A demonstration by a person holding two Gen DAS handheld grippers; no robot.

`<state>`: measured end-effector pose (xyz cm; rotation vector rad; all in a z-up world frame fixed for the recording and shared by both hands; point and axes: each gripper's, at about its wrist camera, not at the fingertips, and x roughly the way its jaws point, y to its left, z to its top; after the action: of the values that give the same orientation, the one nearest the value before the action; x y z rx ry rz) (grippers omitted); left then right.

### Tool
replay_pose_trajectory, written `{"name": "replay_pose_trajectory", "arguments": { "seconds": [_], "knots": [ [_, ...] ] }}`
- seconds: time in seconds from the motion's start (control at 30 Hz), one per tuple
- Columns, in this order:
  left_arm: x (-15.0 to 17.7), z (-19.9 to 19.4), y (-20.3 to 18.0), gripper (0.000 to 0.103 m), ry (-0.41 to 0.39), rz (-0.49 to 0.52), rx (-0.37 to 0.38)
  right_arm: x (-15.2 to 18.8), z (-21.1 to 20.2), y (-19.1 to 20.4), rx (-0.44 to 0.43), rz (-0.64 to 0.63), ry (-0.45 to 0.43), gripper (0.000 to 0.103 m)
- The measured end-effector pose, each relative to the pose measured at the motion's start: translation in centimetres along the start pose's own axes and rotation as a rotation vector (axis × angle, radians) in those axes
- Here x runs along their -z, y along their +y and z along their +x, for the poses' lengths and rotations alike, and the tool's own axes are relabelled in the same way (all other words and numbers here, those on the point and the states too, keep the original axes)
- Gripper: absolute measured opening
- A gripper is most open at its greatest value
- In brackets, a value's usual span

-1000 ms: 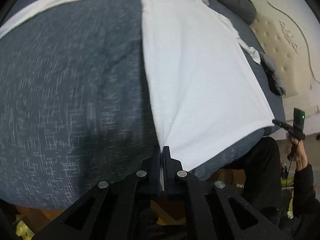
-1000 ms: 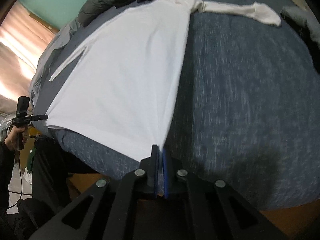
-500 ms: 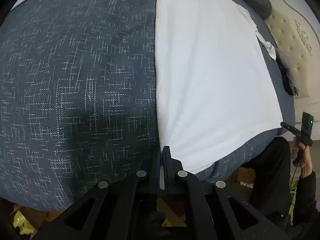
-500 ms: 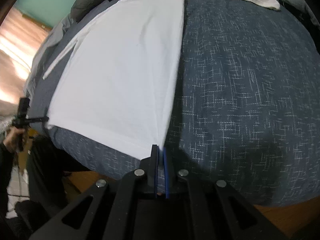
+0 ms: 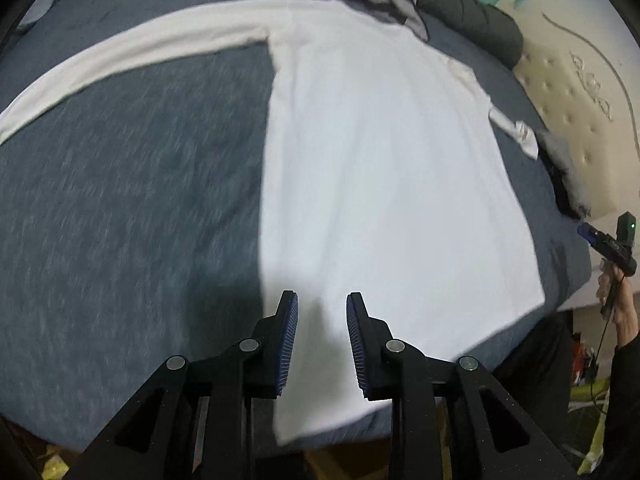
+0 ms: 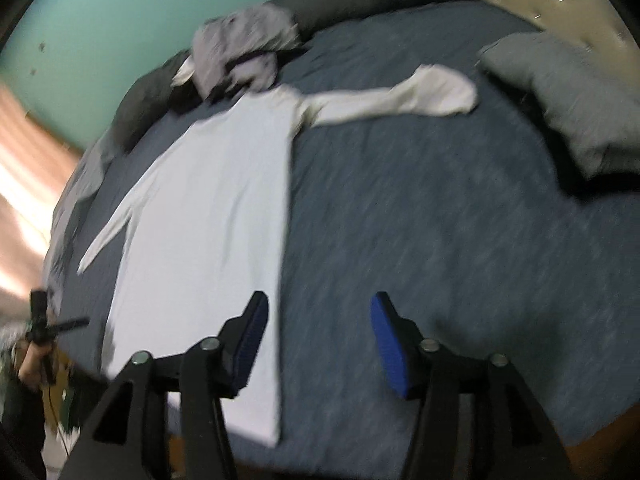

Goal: Fold clothes
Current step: 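Move the right gripper to the outstretched sleeve cuff and grasp it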

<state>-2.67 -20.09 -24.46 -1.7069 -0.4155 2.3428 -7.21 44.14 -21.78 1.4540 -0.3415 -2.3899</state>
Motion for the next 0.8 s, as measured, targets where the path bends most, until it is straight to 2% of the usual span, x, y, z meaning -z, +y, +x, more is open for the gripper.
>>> {"name": "replay_pose_trajectory", "arguments": {
  "seconds": [0.23, 0.4, 0.5, 0.8],
  "knots": [
    [-5.6, 2.7, -1.4, 0.028, -0.077, -0.041, 0.033, -6.6, 2.7, -5.2, 0.073, 0.100, -0.069, 0.062],
    [-8.8, 5.5, -2.1, 0.028, -0.124, -0.063, 0.037, -10.4, 5.4, -6.9, 0.169, 0.085, -0.063, 0.065],
    [-9.7, 6.9, -2.3, 0.029, -0.137, -0.061, 0.031, -12.5, 7.1, -7.8, 0.221, 0.076, -0.057, 0.065],
    [-10.9, 10.3, -2.1, 0.034, -0.189, -0.070, 0.013, -17.4, 10.7, -9.9, 0.254, 0.120, -0.075, 0.065]
  ]
}}
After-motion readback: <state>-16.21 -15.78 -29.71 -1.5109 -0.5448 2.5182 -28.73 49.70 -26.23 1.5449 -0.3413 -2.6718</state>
